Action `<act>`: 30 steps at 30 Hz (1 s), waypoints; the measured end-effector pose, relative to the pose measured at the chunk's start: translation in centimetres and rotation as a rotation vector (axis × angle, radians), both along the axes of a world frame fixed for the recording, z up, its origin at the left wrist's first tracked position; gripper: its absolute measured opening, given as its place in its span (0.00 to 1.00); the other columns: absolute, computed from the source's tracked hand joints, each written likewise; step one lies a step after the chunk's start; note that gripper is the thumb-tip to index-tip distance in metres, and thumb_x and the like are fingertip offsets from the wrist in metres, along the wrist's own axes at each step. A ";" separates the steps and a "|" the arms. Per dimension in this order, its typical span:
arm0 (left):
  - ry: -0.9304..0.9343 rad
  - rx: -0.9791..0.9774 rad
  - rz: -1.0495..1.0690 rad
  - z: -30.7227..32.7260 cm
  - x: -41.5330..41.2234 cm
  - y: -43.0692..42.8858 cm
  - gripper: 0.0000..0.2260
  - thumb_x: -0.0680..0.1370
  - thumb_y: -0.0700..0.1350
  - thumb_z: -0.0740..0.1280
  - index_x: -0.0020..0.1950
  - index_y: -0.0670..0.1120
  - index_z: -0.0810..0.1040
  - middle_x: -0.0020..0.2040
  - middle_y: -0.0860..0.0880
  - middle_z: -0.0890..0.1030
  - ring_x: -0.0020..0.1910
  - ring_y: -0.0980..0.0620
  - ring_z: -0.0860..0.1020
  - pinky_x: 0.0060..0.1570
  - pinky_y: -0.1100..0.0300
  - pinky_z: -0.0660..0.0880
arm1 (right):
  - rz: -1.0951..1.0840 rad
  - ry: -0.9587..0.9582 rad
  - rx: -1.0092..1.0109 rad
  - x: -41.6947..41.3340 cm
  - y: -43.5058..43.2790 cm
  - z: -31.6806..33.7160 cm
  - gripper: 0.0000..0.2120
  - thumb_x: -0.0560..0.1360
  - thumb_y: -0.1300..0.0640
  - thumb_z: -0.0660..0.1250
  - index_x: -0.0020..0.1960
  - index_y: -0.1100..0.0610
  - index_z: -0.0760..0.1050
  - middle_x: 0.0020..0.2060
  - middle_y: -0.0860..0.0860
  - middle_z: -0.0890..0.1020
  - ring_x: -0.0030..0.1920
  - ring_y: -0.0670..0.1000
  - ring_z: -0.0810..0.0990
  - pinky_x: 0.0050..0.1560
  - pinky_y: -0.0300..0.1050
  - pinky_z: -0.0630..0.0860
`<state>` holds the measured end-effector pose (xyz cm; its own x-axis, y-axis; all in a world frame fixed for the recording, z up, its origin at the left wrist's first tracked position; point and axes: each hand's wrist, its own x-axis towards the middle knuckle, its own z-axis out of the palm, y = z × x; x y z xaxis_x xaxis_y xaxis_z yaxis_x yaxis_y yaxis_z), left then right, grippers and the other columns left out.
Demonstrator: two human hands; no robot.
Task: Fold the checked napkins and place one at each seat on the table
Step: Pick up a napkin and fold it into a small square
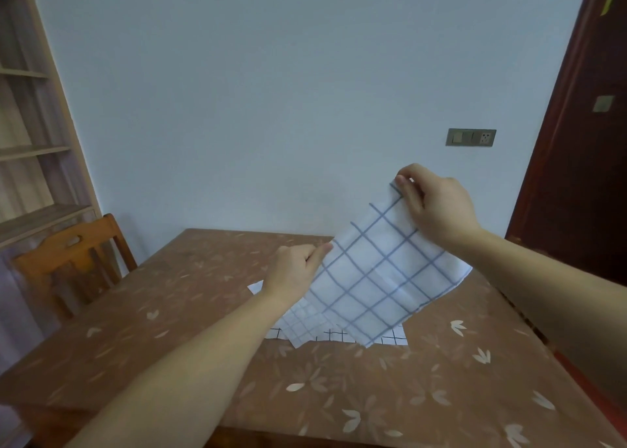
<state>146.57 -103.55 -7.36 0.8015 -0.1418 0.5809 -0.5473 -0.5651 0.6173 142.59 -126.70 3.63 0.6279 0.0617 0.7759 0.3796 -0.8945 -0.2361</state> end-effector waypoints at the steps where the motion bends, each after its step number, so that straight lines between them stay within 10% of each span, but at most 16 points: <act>1: 0.027 0.014 -0.011 0.2 -0.2 0.1 0.27 0.78 0.62 0.58 0.26 0.47 0.57 0.22 0.54 0.56 0.23 0.53 0.58 0.28 0.58 0.57 | 0.003 -0.005 -0.012 0.1 0.1 0.0 0.10 0.82 0.52 0.57 0.52 0.55 0.75 0.34 0.54 0.79 0.38 0.62 0.77 0.40 0.54 0.74; 3: 0.096 -0.013 -0.083 1.3 -0.5 -0.2 0.27 0.76 0.64 0.59 0.26 0.47 0.60 0.21 0.51 0.59 0.24 0.51 0.60 0.29 0.60 0.58 | 0.020 -0.009 -0.033 0.1 0.5 0.0 0.10 0.82 0.52 0.58 0.52 0.55 0.75 0.33 0.53 0.79 0.38 0.61 0.76 0.39 0.52 0.74; 5: 0.160 -0.059 -0.174 2.6 -0.5 -1.1 0.25 0.76 0.60 0.66 0.27 0.46 0.67 0.44 0.55 0.67 0.41 0.44 0.70 0.30 0.62 0.61 | 0.060 -0.021 -0.053 0.1 0.9 0.0 0.09 0.82 0.52 0.59 0.52 0.55 0.75 0.31 0.50 0.76 0.36 0.60 0.76 0.38 0.51 0.73; 6: 0.190 -0.085 -0.212 3.3 -0.5 -1.7 0.24 0.76 0.57 0.69 0.27 0.44 0.68 0.30 0.60 0.59 0.32 0.63 0.58 0.30 0.60 0.61 | 0.079 -0.019 -0.057 0.1 1.2 0.0 0.09 0.81 0.52 0.60 0.51 0.55 0.76 0.30 0.48 0.75 0.35 0.60 0.76 0.37 0.50 0.73; 11: 0.353 -0.223 -0.351 5.4 -0.4 -3.3 0.15 0.76 0.48 0.72 0.34 0.39 0.77 0.31 0.48 0.73 0.30 0.53 0.71 0.31 0.61 0.65 | 0.110 0.123 0.126 0.4 1.5 0.5 0.12 0.77 0.46 0.66 0.44 0.54 0.78 0.25 0.50 0.73 0.29 0.51 0.71 0.36 0.47 0.69; 18: 0.474 -0.460 -0.334 4.6 0.9 -1.4 0.10 0.78 0.46 0.70 0.40 0.42 0.82 0.41 0.43 0.81 0.39 0.50 0.78 0.43 0.57 0.75 | 0.166 0.866 0.339 -0.2 -2.2 -0.1 0.17 0.70 0.47 0.75 0.43 0.62 0.82 0.38 0.55 0.84 0.39 0.52 0.82 0.43 0.44 0.76; 27: 0.572 -0.488 -0.365 4.6 1.2 -0.8 0.21 0.75 0.52 0.71 0.50 0.32 0.79 0.46 0.42 0.79 0.46 0.46 0.77 0.52 0.50 0.75 | 0.137 0.721 0.408 0.4 -1.0 -0.5 0.27 0.78 0.42 0.65 0.24 0.54 0.66 0.20 0.42 0.62 0.21 0.43 0.61 0.30 0.38 0.60; 30: 0.599 -0.535 -0.394 4.6 1.4 -0.8 0.13 0.79 0.50 0.68 0.49 0.39 0.82 0.48 0.42 0.83 0.48 0.46 0.80 0.55 0.48 0.77 | 0.157 0.640 0.403 0.9 -0.9 -0.2 0.27 0.77 0.41 0.64 0.32 0.63 0.69 0.25 0.50 0.63 0.28 0.48 0.63 0.34 0.41 0.60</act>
